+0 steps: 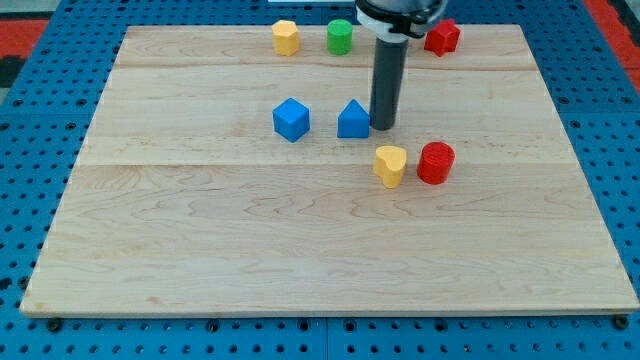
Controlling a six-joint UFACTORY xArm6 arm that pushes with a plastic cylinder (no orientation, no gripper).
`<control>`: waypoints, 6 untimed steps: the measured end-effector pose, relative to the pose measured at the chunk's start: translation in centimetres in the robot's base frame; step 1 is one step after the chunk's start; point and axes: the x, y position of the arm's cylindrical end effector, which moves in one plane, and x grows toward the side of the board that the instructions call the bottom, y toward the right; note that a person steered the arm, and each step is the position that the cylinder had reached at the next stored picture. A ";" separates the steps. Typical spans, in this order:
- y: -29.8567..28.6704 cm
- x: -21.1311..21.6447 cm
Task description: Slide the blue triangle towards the yellow hexagon
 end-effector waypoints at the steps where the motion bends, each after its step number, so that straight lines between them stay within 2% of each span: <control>1: 1.7 2.5; 4: -10.0 -6.0; 5: -9.5 -4.0; 6: -14.0 -6.2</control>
